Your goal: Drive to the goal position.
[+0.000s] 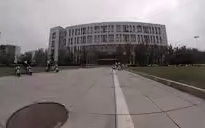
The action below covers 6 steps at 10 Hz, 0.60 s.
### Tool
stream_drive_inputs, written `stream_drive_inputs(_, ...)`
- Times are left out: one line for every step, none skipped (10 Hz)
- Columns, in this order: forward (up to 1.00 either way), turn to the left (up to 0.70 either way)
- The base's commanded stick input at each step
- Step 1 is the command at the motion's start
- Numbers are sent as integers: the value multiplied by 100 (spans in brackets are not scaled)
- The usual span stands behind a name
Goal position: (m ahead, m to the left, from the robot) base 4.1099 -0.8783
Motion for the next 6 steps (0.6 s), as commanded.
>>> stream_drive_inputs(70,0)
stream_drive_inputs(70,0)
stream_drive_inputs(70,0)
stream_drive_inputs(70,0)
stream_drive_inputs(70,0)
stream_drive_inputs(70,0)
